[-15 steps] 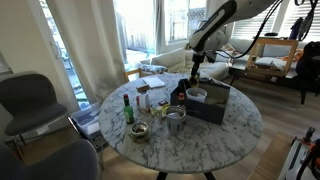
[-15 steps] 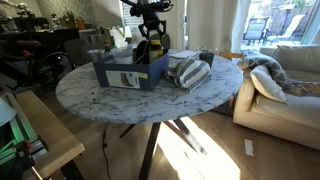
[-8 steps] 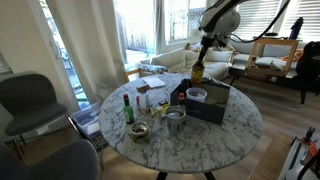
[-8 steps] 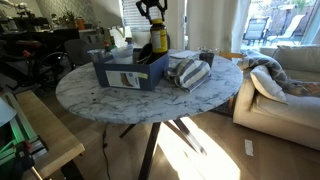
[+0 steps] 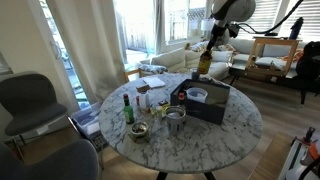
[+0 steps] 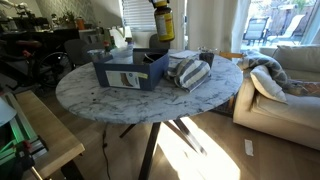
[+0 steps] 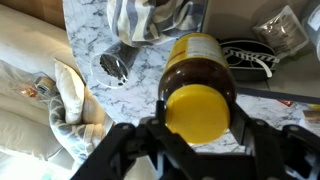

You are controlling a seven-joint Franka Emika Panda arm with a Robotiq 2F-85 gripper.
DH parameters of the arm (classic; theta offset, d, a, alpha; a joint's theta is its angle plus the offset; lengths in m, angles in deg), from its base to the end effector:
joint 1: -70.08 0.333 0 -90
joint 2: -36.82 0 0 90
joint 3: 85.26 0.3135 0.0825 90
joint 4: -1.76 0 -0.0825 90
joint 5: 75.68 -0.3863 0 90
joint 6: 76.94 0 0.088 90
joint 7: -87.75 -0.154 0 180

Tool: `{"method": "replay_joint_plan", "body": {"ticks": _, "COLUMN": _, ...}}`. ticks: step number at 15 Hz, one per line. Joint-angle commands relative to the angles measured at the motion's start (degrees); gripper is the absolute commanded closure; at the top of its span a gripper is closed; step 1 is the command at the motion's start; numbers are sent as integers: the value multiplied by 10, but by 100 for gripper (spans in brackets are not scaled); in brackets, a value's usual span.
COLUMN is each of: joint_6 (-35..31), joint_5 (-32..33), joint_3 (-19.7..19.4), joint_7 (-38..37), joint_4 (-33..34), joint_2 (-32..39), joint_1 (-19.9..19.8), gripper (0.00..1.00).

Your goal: Remove the yellow and brown bottle from the shoe box and put it on the table

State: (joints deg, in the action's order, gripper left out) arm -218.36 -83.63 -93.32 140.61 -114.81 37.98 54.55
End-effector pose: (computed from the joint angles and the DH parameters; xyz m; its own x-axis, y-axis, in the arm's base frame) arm 0.5622 -0.2411 0.4327 0.8419 0.4237 0.3342 0.3573 -0.9018 0.2432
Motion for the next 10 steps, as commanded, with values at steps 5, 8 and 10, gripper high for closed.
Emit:
{"method": "replay_joint_plan", "body": {"ticks": 5, "joint_6": 9, "joint_5": 151, "joint_3": -84, "joint_7": -189, "joint_4": -6, "joint_2": 11, "joint_1": -30, "gripper": 63}}
{"method": "replay_joint_plan", "body": {"ticks": 8, "joint_6": 15, "joint_5": 152, "joint_3": -115, "joint_7": -241, "joint_4": 16, "joint_2": 48, "joint_1": -53, "gripper": 63}}
{"method": "replay_joint_plan", "body": {"ticks": 10, "joint_6": 25, "joint_5": 130, "joint_3": -126, "joint_7": -269, "joint_4": 35, "joint_2": 83, "joint_1": -67, "gripper": 63}}
